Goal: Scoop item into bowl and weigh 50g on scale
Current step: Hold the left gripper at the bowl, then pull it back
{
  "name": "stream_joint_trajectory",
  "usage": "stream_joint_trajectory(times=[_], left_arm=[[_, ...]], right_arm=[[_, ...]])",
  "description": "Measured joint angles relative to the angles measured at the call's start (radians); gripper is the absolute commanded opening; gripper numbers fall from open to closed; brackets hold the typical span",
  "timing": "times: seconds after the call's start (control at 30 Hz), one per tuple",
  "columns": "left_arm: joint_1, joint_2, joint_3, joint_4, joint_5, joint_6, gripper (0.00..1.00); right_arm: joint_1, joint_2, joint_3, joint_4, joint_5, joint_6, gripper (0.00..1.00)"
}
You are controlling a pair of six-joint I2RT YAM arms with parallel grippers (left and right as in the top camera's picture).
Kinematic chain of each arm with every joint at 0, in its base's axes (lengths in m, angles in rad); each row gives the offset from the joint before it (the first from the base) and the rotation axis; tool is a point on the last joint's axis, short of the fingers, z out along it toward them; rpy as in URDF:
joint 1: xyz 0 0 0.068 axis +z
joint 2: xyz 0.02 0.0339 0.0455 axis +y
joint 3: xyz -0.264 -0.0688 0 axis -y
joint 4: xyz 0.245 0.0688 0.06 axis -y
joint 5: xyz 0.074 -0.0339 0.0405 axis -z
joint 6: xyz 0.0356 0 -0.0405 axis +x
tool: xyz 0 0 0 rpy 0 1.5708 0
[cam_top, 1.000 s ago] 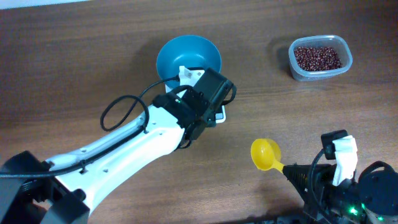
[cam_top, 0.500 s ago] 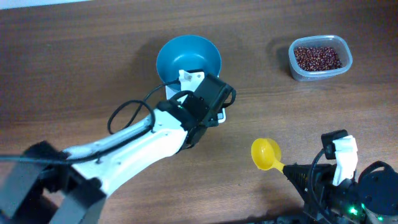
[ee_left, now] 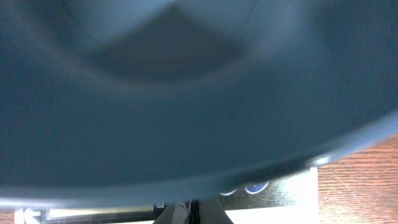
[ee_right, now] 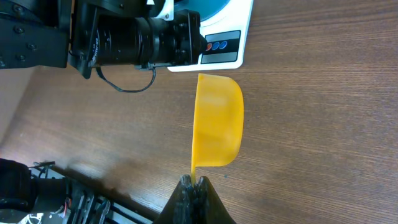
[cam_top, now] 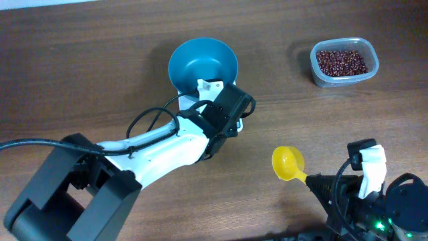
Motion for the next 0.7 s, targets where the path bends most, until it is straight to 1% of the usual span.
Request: stream_joint_trajectory(times=[0.57, 0.63, 0.7], left_arm=[[-0.001, 0.031, 0.008, 0.039, 0.005, 0.0, 0.0], [-0.001, 0.025, 0.016, 0.001, 0.023, 0.0, 0.0], [-0.002, -0.019, 0.008, -0.102, 0.071, 0.0, 0.0]], right_arm=[[0.0, 0.0, 0.0, 0.0, 0.0, 0.0, 0.05], [0.0, 0.0, 0.0, 0.0, 0.0, 0.0, 0.05], [0.0, 0.0, 0.0, 0.0, 0.0, 0.0, 0.05]])
